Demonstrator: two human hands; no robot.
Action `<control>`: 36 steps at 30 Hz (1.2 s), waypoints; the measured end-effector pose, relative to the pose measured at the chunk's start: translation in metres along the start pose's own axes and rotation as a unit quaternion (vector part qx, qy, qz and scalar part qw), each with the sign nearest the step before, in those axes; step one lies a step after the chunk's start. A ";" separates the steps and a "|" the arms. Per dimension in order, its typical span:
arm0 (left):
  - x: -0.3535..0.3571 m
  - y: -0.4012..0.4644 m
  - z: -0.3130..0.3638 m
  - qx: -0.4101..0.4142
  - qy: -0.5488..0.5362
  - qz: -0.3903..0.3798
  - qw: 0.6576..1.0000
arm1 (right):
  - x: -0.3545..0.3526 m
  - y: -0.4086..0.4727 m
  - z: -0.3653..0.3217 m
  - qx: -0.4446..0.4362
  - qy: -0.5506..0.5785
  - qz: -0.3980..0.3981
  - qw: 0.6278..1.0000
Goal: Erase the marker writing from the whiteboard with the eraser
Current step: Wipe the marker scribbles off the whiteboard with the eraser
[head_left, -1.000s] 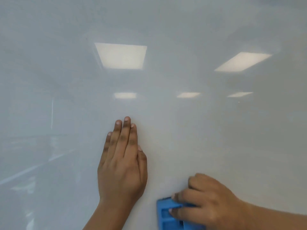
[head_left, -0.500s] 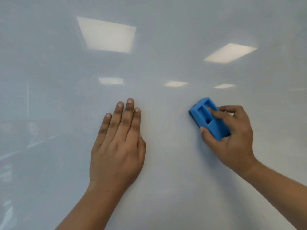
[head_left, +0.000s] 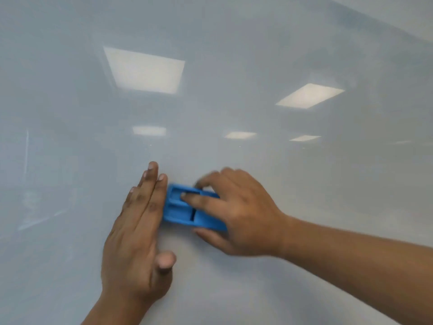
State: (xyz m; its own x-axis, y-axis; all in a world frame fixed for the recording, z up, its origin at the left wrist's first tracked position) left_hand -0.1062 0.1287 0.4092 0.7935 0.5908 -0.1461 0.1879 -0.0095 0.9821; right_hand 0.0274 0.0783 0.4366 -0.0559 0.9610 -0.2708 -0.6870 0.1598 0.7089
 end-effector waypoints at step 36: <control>0.037 0.008 0.020 -0.059 0.242 -0.001 0.968 | -0.038 -0.056 0.154 0.366 0.040 0.151 0.917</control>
State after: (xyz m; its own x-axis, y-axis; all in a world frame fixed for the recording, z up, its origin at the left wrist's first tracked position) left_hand -0.0639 0.1345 0.4097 0.4231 0.9003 -0.1022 0.0989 0.0662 0.9929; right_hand 0.1795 0.0676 0.5071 -0.2376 0.9712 -0.0164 0.0371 0.0259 0.9990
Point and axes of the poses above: each hand's wrist, its own y-axis towards the middle knuckle, its own x-axis out of the palm, z = x × y, the point moved 9 cm from there along y, towards the middle knuckle, and after that the axes turned 3 degrees about -z, right-handed, at the moved point
